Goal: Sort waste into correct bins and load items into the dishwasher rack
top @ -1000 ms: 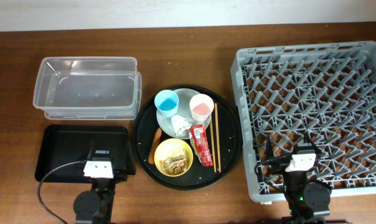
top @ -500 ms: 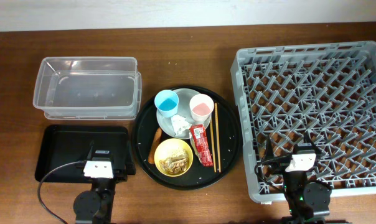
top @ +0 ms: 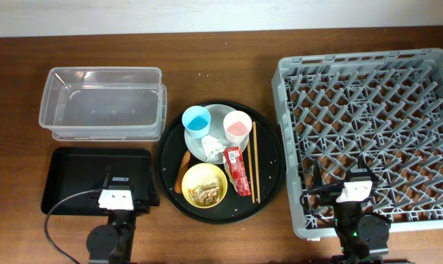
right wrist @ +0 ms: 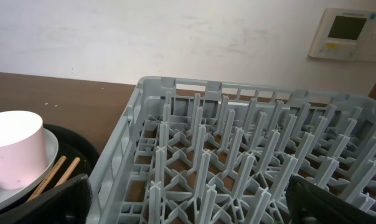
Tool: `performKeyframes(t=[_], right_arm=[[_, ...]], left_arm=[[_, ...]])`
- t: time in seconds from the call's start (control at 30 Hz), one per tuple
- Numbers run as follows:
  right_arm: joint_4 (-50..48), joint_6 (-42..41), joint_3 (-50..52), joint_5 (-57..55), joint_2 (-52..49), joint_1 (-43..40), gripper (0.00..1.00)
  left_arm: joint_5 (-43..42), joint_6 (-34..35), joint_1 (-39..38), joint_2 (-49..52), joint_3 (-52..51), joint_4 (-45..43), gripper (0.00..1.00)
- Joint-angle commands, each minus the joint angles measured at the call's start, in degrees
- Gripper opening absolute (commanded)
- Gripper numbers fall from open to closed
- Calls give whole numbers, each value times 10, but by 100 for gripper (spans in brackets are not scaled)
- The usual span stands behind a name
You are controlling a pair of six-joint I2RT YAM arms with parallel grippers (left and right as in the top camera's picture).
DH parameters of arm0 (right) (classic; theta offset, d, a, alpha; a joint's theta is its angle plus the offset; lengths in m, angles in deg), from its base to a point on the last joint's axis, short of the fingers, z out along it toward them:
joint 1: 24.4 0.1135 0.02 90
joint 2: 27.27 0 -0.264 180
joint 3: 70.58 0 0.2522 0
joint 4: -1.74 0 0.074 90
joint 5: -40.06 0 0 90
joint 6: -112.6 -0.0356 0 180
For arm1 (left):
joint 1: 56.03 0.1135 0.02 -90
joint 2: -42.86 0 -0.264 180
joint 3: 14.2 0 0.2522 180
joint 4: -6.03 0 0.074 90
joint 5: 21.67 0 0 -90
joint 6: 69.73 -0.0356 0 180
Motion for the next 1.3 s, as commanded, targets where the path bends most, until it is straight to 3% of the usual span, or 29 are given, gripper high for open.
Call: performKeyframes(t=[0.0, 0.13, 0.27, 0.37, 0.57, 0.63, 0.73, 0.8, 0.83, 0.9, 0.97, 1.03, 1.13, 1.17, 1.27], right_arm=[[3, -4, 3, -5, -1, -4, 98], [3, -4, 3, -5, -1, -4, 98], [3, -4, 3, -5, -1, -4, 98], [3, -4, 3, -5, -1, -4, 98], [3, -4, 3, -5, -1, -4, 98], [3, -4, 3, -5, -1, -4, 98], [3, -4, 3, -5, -1, -4, 98], [3, -4, 3, -5, -1, -4, 98], [3, -4, 3, -5, -1, -4, 98], [3, -4, 3, -5, -1, -4, 98], [3, -4, 3, -5, -1, -4, 98], [3, -4, 3, -5, -1, -4, 98], [3, -4, 3, -5, -1, -4, 98], [3, -4, 3, -5, -1, -4, 98], [3, -4, 3, -5, -1, -4, 98]], left_arm=[[-48, -11, 0, -4, -4, -5, 99], [-134, -8, 0, -4, 25, -9, 99], [-161, -9, 0, 48, 199, 95, 99], [-234, -9, 0, 203, 398, 148, 99], [-372, -8, -2, 544, 742, 414, 99], [-375, -9, -2, 611, 753, 416, 99], [-508, -9, -2, 685, 753, 429, 99], [-527, -9, -13, 716, 753, 437, 99], [-527, -9, -29, 733, 752, 448, 84], [-502, -9, -85, 760, 750, 467, 67], [-449, -9, -150, 782, 750, 467, 43], [-345, -7, -223, 796, 750, 468, 3], [-228, 82, -275, 798, 750, 468, 0], [-222, 82, -287, 798, 750, 468, 0], [-219, 64, -300, 798, 750, 470, 26]])
